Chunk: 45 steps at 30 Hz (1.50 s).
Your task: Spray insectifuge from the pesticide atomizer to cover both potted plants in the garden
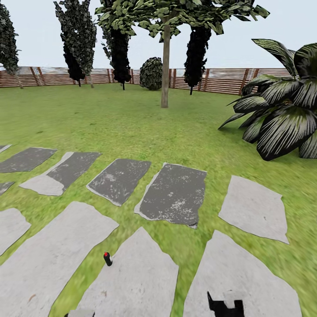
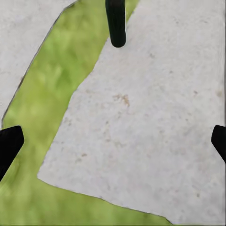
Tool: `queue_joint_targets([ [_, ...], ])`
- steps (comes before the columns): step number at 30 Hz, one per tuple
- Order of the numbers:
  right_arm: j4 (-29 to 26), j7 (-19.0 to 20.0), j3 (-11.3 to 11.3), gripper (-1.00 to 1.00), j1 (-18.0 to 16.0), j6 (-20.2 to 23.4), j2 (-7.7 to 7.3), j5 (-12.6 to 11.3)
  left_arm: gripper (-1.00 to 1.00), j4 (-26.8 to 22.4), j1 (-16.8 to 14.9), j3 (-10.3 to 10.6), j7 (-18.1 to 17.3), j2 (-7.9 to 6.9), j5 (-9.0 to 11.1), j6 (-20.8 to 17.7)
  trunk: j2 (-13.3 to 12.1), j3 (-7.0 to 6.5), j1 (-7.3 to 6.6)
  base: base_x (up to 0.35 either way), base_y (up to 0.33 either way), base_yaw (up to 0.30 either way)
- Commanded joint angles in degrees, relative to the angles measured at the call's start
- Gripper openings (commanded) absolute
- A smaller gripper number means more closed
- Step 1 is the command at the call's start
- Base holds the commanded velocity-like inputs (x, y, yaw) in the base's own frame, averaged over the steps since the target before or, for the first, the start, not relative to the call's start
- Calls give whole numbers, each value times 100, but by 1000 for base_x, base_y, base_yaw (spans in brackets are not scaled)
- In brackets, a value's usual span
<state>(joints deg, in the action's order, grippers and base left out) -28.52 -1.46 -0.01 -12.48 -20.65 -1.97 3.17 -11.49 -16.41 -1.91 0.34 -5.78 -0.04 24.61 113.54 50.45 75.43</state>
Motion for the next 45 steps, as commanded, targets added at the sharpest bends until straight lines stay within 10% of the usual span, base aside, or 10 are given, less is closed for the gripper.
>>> queue_joint_targets([
  [1, -36, -73, -4, 100, -173, -8, -2, 33, 100, 19, -215, -12, -16, 1, -2, -106, 2, 7, -1, 0, 0, 0],
  [12, -154, -208, -4, 100, -1447, 858, -17, 4, 100, -16, -1614, 15, -58, 36, -23, -1348, 2, 7, -1, 0, 0, 0],
  [45, -110, -214, 10, 100, -1538, 912, -128, 25, 100, -19, -1619, 16, 22, 5, -128, -1291, 2, 7, -1, 76, 71, 0],
])
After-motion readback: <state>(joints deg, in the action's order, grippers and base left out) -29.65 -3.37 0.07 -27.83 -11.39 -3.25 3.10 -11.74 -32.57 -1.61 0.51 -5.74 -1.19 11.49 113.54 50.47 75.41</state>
